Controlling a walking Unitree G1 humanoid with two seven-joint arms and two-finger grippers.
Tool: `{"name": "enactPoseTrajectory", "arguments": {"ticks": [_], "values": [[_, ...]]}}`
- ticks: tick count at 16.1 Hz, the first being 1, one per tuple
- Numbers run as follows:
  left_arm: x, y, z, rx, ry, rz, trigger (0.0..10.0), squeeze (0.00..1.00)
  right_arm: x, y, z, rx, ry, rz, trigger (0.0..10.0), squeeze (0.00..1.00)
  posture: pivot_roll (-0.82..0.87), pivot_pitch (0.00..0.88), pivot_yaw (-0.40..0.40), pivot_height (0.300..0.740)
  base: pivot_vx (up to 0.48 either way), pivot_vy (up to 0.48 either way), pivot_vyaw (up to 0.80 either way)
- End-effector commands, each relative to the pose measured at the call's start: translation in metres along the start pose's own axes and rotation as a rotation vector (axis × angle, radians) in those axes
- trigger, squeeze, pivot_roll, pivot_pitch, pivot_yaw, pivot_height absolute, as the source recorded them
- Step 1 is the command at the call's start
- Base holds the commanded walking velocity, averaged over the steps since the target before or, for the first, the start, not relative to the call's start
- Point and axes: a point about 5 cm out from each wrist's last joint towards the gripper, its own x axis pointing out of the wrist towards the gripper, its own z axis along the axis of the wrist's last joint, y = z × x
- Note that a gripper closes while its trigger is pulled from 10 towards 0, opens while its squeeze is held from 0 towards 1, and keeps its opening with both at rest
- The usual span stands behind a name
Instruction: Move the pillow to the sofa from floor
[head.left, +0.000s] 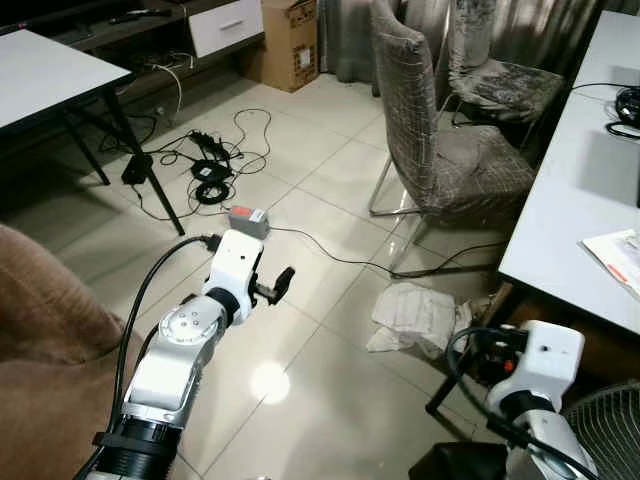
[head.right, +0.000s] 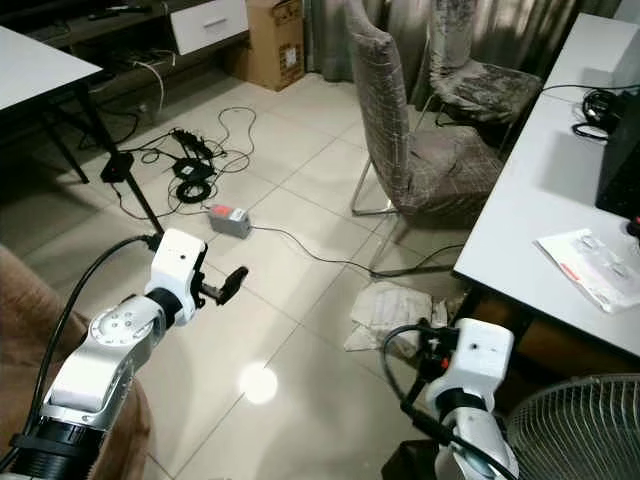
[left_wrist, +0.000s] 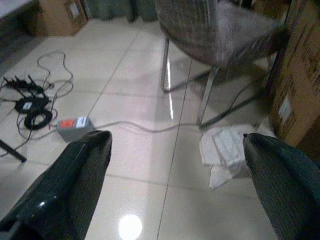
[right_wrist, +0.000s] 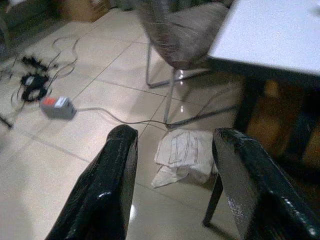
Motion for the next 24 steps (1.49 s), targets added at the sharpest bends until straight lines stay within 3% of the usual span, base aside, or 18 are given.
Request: {"name": "enactPoseTrajectory", "arguments": {"ticks": [1,6,9,11,14,15,21,24], "values": [[-0.003,0.001,0.002,0.012,-0.002,-0.009,10.0,0.0,0.0,0.003,0.003,-0.022,-0.019,0.023,10.0,0.0,-0.05,0.01,0.003,0.74,0.0,0.0,0.8],[-0.006,0.002,0.008,0.026,-0.017,0.001,10.0,0.0,0.002,0.004,0.001,-0.029,-0.025,0.054,10.0,0.0,-0.02,0.021,0.001,0.74,0.0,0.0,0.8],[-0.011,0.0,0.006,-0.012,-0.005,-0.027,10.0,0.0,0.002,0.009,0.002,-0.028,-0.035,0.074,10.0,0.0,-0.03,0.023,0.003,0.74,0.0,0.0,0.8],[-0.01,-0.002,0.003,0.039,0.006,-0.011,10.0,0.0,0.001,0.01,0.001,-0.012,-0.032,0.083,10.0,0.0,-0.04,0.019,0.01,0.74,0.0,0.0,0.8],[-0.008,-0.001,0.005,-0.006,-0.006,0.001,10.0,0.0,-0.001,0.006,0.001,0.016,-0.036,0.073,10.0,0.0,-0.05,0.017,0.018,0.74,0.0,0.0,0.8],[-0.009,0.003,0.01,0.004,-0.043,0.015,10.0,0.0,-0.001,0.005,0.001,0.019,-0.036,0.069,10.0,0.0,-0.05,0.015,0.021,0.74,0.0,0.0,0.8],[-0.006,0.002,0.011,0.002,-0.028,0.022,10.0,0.0,0.0,0.004,0.004,0.019,-0.047,0.078,10.0,0.0,-0.05,0.007,0.02,0.74,0.0,0.0,0.8],[-0.005,0.003,0.012,0.078,-0.065,0.049,10.0,0.0,0.001,0.004,0.003,0.015,-0.041,0.094,10.0,0.0,-0.05,0.001,0.019,0.74,0.0,0.0,0.8]]}}
